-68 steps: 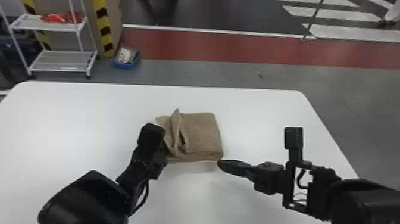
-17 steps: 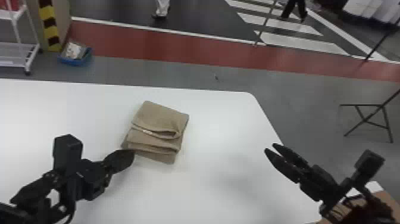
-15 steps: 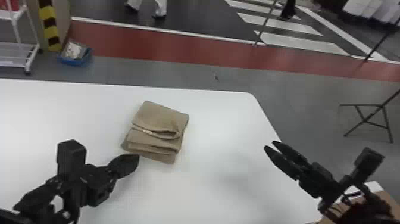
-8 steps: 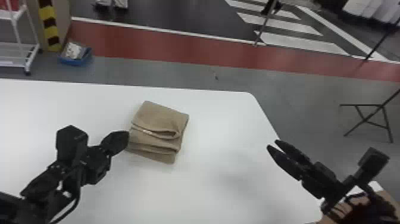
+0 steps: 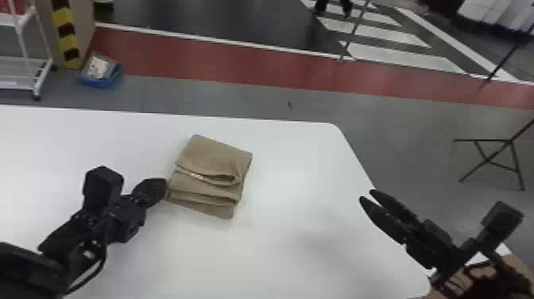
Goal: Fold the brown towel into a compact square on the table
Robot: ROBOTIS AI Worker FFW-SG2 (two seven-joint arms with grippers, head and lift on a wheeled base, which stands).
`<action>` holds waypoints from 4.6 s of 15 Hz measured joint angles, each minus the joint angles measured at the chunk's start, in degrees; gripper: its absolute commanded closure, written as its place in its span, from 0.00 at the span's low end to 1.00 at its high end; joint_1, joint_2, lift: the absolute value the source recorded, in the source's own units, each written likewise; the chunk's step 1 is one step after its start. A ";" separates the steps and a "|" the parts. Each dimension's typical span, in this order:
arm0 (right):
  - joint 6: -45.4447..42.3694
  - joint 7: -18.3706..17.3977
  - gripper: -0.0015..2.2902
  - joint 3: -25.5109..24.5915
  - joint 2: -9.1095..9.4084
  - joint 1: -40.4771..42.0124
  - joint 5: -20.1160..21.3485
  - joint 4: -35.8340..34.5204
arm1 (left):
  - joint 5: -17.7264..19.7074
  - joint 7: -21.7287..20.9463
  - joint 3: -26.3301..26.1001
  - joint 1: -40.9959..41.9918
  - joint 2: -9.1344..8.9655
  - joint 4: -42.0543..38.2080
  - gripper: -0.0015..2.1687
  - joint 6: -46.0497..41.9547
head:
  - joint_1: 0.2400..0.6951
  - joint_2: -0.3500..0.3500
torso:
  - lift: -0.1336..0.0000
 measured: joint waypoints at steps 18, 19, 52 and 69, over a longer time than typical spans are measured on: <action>-0.21 -6.66 0.08 18.19 -3.32 -17.86 25.87 2.98 | 7.43 1.04 3.82 9.69 2.50 -18.93 0.79 7.48 | 1.00 0.09 | 0.07; -0.88 -5.89 0.08 20.76 -3.41 -19.73 30.15 3.88 | 7.43 2.25 4.70 9.88 2.90 -18.96 0.79 7.16 | 1.00 0.13 | 0.07; -21.17 8.39 0.42 51.24 -5.24 -34.28 79.85 19.33 | 6.99 3.93 9.55 11.12 3.48 -18.17 0.79 9.37 | 1.00 0.43 | 0.07; -19.56 7.63 0.66 48.14 -5.54 -28.85 76.94 14.19 | 6.71 3.95 8.94 10.80 3.10 -17.95 0.79 9.52 | 1.00 0.40 | 0.07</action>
